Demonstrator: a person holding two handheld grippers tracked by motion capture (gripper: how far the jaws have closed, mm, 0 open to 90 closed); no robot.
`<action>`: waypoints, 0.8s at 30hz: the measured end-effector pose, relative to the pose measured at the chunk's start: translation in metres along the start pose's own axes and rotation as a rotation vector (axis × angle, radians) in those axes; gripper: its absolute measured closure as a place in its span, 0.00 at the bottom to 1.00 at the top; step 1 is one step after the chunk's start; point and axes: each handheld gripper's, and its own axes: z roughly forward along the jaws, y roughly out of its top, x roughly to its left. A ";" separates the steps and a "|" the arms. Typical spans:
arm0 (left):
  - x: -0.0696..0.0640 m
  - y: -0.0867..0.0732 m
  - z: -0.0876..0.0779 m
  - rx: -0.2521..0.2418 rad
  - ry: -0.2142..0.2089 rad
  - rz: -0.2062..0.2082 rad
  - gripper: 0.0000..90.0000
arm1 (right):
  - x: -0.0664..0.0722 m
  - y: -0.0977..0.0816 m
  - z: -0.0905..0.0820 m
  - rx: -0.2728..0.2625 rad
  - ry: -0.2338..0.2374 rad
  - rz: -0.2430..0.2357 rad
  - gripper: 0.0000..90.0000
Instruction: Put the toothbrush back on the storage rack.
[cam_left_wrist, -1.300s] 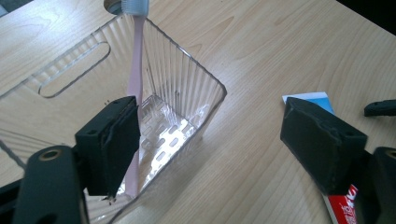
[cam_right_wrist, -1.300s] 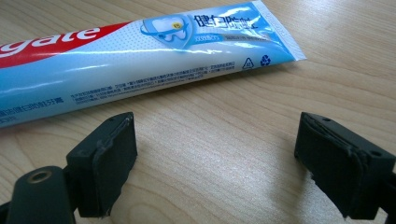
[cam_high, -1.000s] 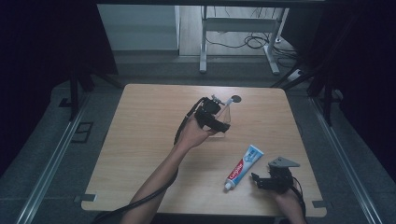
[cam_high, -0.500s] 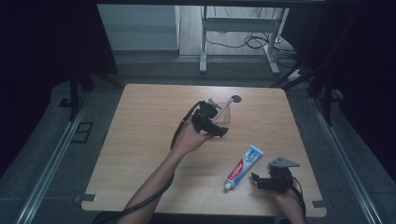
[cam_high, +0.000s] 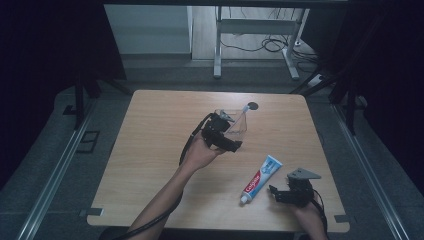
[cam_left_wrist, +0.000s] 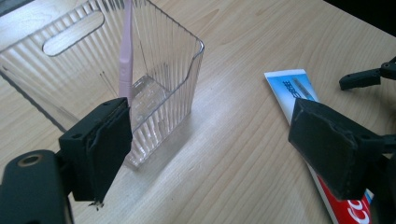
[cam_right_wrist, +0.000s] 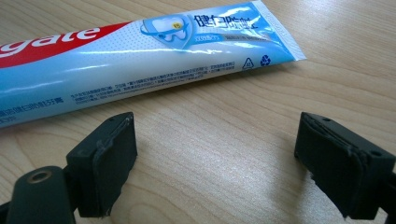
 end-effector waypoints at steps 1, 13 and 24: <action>0.000 -0.001 -0.001 -0.001 0.000 0.003 0.15 | 0.000 0.000 0.000 0.000 0.000 0.000 0.14; -0.003 -0.019 -0.005 -0.013 -0.006 0.001 0.15 | 0.000 0.000 0.000 0.000 0.000 0.000 0.14; -0.005 -0.038 -0.008 -0.015 0.002 0.014 0.15 | 0.000 0.000 0.000 0.000 0.000 0.000 0.14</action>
